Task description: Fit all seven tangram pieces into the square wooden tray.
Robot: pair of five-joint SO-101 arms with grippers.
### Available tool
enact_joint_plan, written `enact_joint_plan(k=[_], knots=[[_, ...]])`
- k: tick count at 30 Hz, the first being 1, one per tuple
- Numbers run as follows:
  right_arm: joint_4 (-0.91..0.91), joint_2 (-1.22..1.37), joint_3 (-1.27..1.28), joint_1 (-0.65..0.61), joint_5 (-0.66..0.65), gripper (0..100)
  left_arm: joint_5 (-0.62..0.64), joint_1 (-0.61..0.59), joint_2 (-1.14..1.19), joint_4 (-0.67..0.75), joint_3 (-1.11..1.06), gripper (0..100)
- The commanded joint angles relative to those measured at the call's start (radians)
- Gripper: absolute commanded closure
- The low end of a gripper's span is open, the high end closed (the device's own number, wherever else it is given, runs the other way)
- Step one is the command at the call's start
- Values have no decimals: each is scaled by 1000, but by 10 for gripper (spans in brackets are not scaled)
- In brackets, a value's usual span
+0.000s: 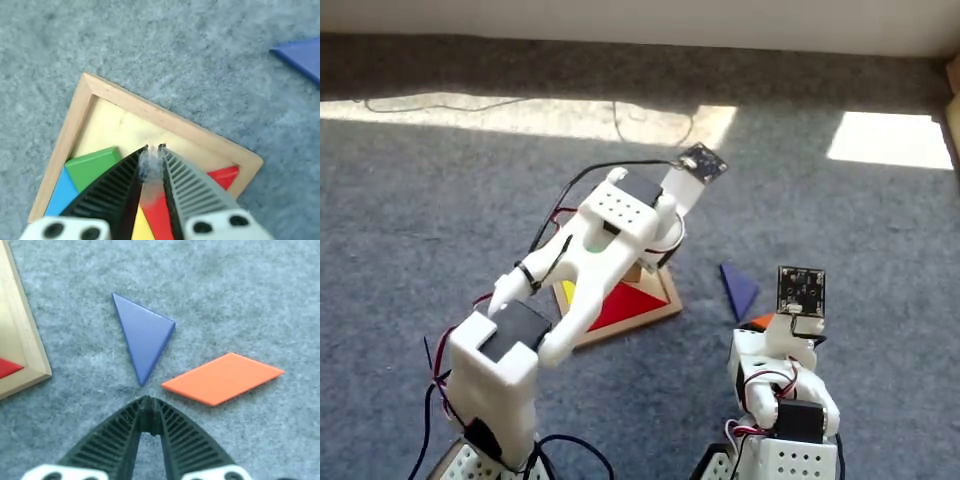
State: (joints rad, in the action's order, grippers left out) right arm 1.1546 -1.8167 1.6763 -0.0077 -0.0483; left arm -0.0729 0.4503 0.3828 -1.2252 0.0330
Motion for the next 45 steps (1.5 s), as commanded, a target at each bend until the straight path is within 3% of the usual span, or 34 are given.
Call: enact_joint_plan(k=[1, 14, 18, 33, 41, 45], knots=[[-4, -15, 107, 10, 5, 993, 8, 1, -168, -8, -93, 962], [-4, -15, 107, 10, 5, 993, -2, -10, -522, 124, -522, 962], [-4, -15, 107, 10, 5, 993, -71, -25, -605, 166, -621, 962], [-4, -15, 107, 10, 5, 993, -137, -33, -750, 176, -796, 962], [-4, -15, 107, 10, 5, 993, -138, -162, -763, 244, -816, 962], [-4, -15, 107, 10, 5, 993, -140, -163, -699, 301, -860, 962]])
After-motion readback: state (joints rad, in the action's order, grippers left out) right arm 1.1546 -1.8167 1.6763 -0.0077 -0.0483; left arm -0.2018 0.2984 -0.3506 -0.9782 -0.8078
